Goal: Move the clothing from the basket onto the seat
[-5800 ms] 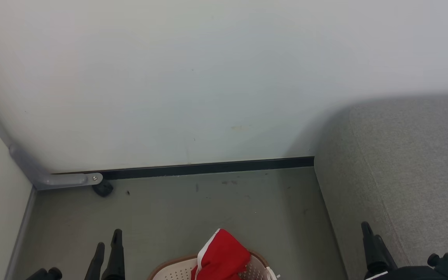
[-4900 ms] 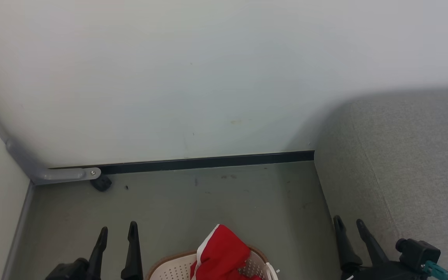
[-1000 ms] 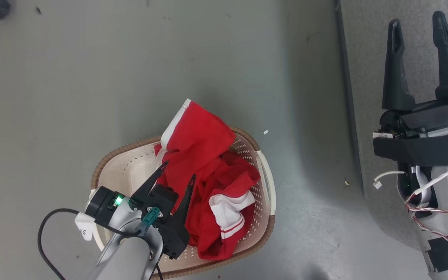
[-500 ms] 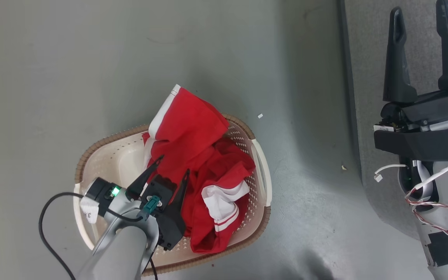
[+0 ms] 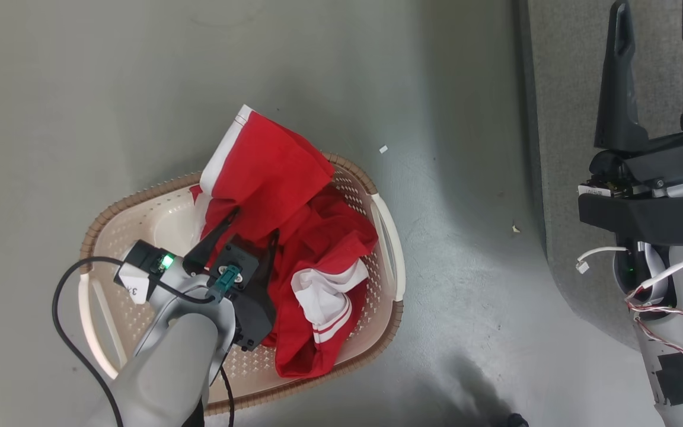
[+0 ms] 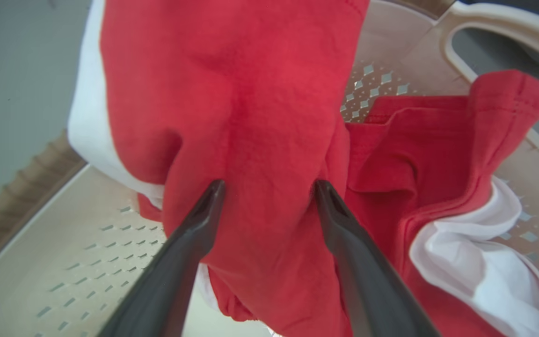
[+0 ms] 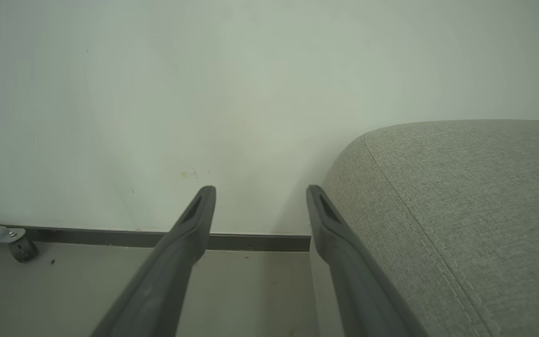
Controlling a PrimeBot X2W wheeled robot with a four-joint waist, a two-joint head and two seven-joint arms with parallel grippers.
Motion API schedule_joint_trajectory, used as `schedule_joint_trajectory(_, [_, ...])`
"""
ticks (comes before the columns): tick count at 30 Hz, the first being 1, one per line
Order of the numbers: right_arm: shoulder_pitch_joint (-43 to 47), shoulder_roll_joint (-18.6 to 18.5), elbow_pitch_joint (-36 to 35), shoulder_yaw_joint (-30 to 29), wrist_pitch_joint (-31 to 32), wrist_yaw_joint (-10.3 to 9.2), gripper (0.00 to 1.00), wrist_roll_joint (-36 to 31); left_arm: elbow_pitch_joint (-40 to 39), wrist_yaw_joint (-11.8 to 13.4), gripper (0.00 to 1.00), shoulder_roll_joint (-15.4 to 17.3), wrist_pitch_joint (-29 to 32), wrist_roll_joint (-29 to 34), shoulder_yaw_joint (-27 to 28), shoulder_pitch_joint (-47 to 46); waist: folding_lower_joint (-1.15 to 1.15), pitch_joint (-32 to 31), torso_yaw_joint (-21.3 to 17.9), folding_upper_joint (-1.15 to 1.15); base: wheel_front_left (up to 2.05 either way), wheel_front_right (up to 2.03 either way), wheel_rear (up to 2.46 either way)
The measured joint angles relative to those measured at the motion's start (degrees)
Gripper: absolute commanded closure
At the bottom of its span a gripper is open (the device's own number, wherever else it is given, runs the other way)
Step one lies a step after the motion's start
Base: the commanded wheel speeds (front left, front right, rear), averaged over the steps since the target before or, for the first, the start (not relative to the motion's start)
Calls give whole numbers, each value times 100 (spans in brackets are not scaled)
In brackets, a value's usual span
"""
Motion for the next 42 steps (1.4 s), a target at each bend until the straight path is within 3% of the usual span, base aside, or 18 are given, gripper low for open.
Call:
schedule_joint_trajectory(12, [1, 9, -4, -110, -1, 26, 0, -60, 379, 152, 0, -43, -43, -4, -27, -287, -1, 203, -40, -1, 0, 0, 0])
schedule_joint_trajectory(13, [2, 8, -4, -118, -1, 26, 0, -74, 397, 154, 20, -48, -43, -8, -27, -301, -1, 206, -38, -1, 0, 0, 0])
schedule_joint_trajectory(14, [4, 8, -3, -126, -1, 27, 0, -88, 417, 159, 50, -55, -43, -21, -24, -311, -1, 207, -36, -1, 0, 0, 0])
schedule_joint_trajectory(17, [9, 8, 3, -144, -1, 48, 0, -98, 480, 178, 83, -66, -54, -48, -25, -381, 0, 205, -23, -1, 0, 0, 0])
schedule_joint_trajectory(20, [28, 1, 35, -193, -1, 49, 0, -100, 515, 177, 99, -78, -92, -78, -51, -392, -1, 182, 5, -1, 0, 0, 0])
schedule_joint_trajectory(33, [138, 14, 388, -268, 0, 136, 0, -151, -68, 147, 100, -86, -100, -1051, -550, -65, -1, -201, 215, -1, 0, 0, 0])
schedule_joint_trajectory(42, [403, -65, 583, -383, 0, 180, 0, -189, -476, 147, 100, -87, -101, -1394, -791, 276, -1, -564, 410, -1, 0, 0, 0])
